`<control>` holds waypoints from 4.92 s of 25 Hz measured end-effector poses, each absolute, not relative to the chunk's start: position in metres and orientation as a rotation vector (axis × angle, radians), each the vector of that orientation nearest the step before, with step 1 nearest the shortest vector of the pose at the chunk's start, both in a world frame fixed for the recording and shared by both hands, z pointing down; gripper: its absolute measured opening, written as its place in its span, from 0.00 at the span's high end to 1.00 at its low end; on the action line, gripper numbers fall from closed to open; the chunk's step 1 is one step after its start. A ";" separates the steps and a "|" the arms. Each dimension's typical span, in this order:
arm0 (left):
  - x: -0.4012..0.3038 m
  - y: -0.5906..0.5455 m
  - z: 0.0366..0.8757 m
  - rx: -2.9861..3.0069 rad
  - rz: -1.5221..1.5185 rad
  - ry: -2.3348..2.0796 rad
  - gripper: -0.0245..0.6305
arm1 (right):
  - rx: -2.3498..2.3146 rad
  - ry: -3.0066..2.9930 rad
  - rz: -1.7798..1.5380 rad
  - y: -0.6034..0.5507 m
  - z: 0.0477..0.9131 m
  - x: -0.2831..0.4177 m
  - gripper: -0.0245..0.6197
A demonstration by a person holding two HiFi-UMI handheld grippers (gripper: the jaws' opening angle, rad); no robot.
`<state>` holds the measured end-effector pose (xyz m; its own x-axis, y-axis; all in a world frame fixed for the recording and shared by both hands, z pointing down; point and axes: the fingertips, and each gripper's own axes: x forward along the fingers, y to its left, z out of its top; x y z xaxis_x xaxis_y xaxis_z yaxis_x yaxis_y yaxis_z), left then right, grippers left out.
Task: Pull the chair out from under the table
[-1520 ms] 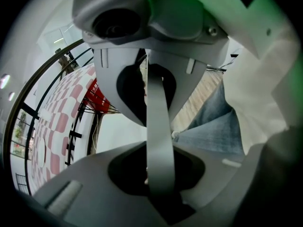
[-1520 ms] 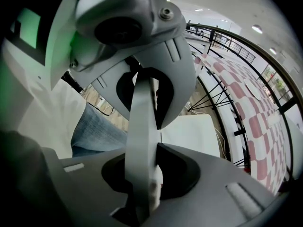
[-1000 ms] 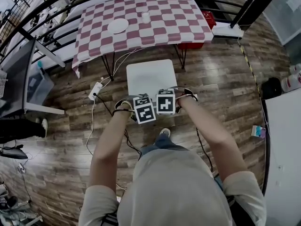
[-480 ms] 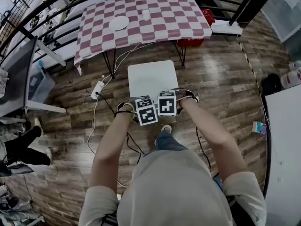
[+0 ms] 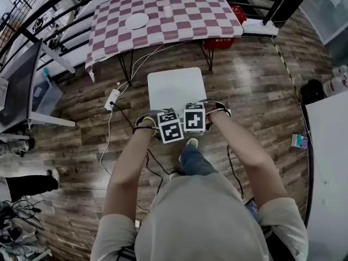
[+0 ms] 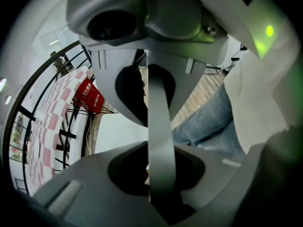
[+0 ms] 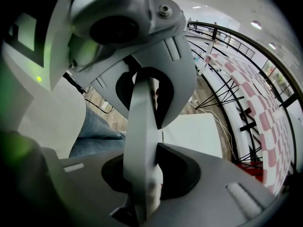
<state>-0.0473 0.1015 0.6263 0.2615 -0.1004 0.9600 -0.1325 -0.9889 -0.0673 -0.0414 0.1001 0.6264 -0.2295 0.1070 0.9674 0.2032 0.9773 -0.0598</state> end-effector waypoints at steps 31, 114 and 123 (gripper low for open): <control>-0.034 0.178 0.626 2.458 1.855 -0.246 0.84 | -0.219 -1.797 -0.086 0.176 0.626 -0.028 0.84; -0.024 0.309 0.592 2.495 1.817 -0.213 0.84 | -0.172 -1.800 -0.130 0.301 0.600 0.002 0.83; -0.032 0.314 0.574 2.487 1.845 -0.210 0.84 | -0.153 -1.795 -0.144 0.302 0.580 0.009 0.84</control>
